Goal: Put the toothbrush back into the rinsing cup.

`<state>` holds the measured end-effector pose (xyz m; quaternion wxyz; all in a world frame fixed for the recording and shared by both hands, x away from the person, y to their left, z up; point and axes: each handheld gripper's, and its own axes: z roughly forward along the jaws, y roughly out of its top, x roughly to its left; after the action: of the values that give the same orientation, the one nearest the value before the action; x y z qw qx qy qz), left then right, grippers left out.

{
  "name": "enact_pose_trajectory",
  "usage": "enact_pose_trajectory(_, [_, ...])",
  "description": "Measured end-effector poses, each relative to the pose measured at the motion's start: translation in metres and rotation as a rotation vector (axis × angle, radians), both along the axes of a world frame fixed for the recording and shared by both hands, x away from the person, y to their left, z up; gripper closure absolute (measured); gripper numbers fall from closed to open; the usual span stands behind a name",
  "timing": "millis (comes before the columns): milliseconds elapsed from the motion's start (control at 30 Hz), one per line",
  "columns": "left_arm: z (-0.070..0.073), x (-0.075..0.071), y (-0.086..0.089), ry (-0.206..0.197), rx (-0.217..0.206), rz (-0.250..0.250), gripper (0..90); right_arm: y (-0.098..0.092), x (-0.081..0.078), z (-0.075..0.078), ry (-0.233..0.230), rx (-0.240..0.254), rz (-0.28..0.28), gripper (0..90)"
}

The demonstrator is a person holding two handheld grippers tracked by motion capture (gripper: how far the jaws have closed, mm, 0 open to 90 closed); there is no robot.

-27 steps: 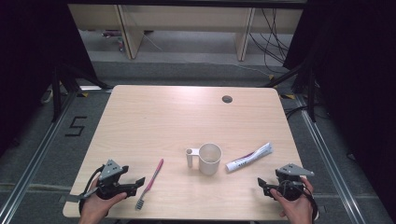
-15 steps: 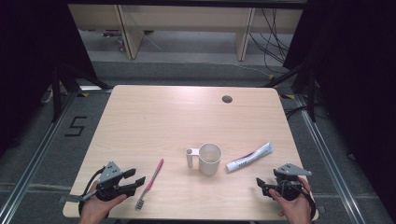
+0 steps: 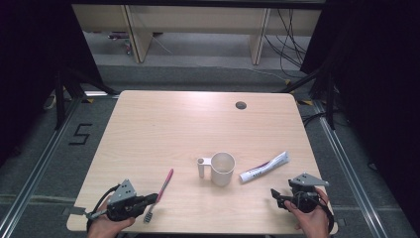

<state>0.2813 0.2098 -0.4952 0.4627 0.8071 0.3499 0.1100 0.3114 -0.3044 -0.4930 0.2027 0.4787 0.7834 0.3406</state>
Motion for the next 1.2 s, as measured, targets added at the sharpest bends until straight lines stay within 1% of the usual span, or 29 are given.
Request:
enact_pose_trajectory(33, [-0.001,0.0,-0.001,0.002,0.005,-0.008,89.6,0.0,0.0,0.0,-0.013,-0.013,0.001,24.5])
enact_pose_trajectory(67, [-0.002,-0.001,-0.002,0.002,0.009,-0.007,89.6,0.0,-0.001,0.001,0.009,-0.002,-0.001,24.5])
enact_pose_trajectory(100, [-0.003,-0.001,-0.003,0.011,0.013,-0.019,89.7,0.001,0.0,0.001,0.011,0.002,0.006,24.6])
enact_pose_trajectory(133, [-0.004,-0.002,-0.005,0.006,0.011,-0.019,89.7,0.0,0.0,0.001,0.001,-0.012,0.008,24.6])
enact_pose_trajectory(200, [-0.005,-0.002,-0.006,0.014,0.044,-0.025,89.7,0.001,0.0,0.001,0.007,-0.005,0.006,24.5])
enact_pose_trajectory(233, [-0.007,-0.002,-0.006,0.014,0.043,-0.025,89.7,0.0,0.0,0.0,-0.004,-0.015,0.021,24.6])
enact_pose_trajectory(267, [-0.007,-0.002,-0.005,0.023,0.068,-0.035,89.7,0.0,0.0,0.0,-0.004,-0.015,0.021,24.6])
enact_pose_trajectory(300, [-0.008,0.0,-0.004,0.017,0.089,-0.037,89.7,-0.001,0.002,-0.001,-0.02,-0.016,0.047,24.7])
enact_pose_trajectory(333, [-0.009,-0.001,-0.006,0.036,0.077,-0.024,89.7,0.0,0.002,-0.001,-0.017,-0.013,0.044,24.7])
enact_pose_trajectory(367, [-0.01,-0.001,-0.005,0.041,0.089,-0.024,89.7,0.001,0.0,0.0,-0.006,-0.015,0.022,24.8])
enact_pose_trajectory(400, [-0.012,-0.001,-0.005,0.043,0.095,-0.028,89.7,0.001,0.001,0.0,-0.013,-0.019,0.031,24.8])
enact_pose_trajectory(433, [-0.012,-0.001,-0.006,0.051,0.099,-0.022,89.7,0.002,0.001,0.001,0.0,-0.004,0.023,24.9])
enact_pose_trajectory(467, [-0.012,0.0,-0.004,0.052,0.135,-0.038,89.7,0.002,0.001,0.001,-0.001,-0.005,0.024,24.9])
enact_pose_trajectory(500, [-0.012,0.0,-0.004,0.053,0.138,-0.032,89.7,0.003,0.001,0.0,0.006,0.001,0.023,25.0])
enact_pose_trajectory(533, [-0.013,0.0,-0.004,0.055,0.136,-0.04,89.7,0.002,0.002,0.0,-0.006,-0.006,0.039,25.0])
enact_pose_trajectory(567, [-0.013,0.0,-0.005,0.058,0.139,-0.03,89.6,0.002,0.0,0.001,0.007,-0.005,0.02,25.0])
enact_pose_trajectory(600, [-0.013,0.0,-0.004,0.063,0.154,-0.039,89.7,0.003,0.0,0.001,0.01,-0.004,0.01,25.0])
enact_pose_trajectory(633, [-0.015,0.0,-0.004,0.062,0.148,-0.035,89.7,0.003,0.0,0.001,0.01,-0.004,0.01,25.0])
enact_pose_trajectory(667, [-0.014,0.001,-0.003,0.065,0.167,-0.035,89.6,0.001,0.001,0.0,-0.009,-0.009,0.031,25.0])
enact_pose_trajectory(700, [-0.014,0.001,-0.003,0.067,0.163,-0.031,89.6,0.001,0.001,0.0,-0.009,-0.009,0.031,25.0])
enact_pose_trajectory(733, [-0.014,0.001,-0.002,0.063,0.178,-0.032,89.7,0.002,0.0,0.001,0.0,-0.002,0.024,25.1])
enact_pose_trajectory(800, [-0.014,0.001,-0.002,0.063,0.167,-0.031,89.7,0.001,0.001,0.0,-0.012,-0.021,0.029,25.1])
enact_pose_trajectory(833, [-0.014,0.001,-0.001,0.064,0.176,-0.039,89.6,0.002,0.001,0.0,-0.009,-0.015,0.027,25.1])
enact_pose_trajectory(867, [-0.014,0.002,-0.001,0.062,0.18,-0.033,89.6,0.003,0.0,0.001,0.016,0.004,0.015,25.1])
enact_pose_trajectory(1000, [-0.014,0.002,0.0,0.066,0.175,-0.035,89.6,0.002,0.0,0.001,0.007,-0.009,0.021,25.1])
enact_pose_trajectory(1033, [-0.015,0.001,-0.001,0.068,0.162,-0.025,89.6,0.003,0.0,0.001,0.015,0.0,0.024,25.1])
enact_pose_trajectory(1067, [-0.014,0.002,0.001,0.064,0.187,-0.034,89.6,0.003,-0.001,0.001,0.019,0.005,0.018,25.1])
enact_pose_trajectory(1133, [-0.015,0.002,0.0,0.071,0.176,-0.033,89.6,0.002,0.001,0.0,-0.002,-0.006,0.036,25.2])
enact_pose_trajectory(1200, [-0.015,0.002,0.0,0.071,0.176,-0.031,89.6,0.003,0.001,0.0,0.0,0.0,0.032,25.2])
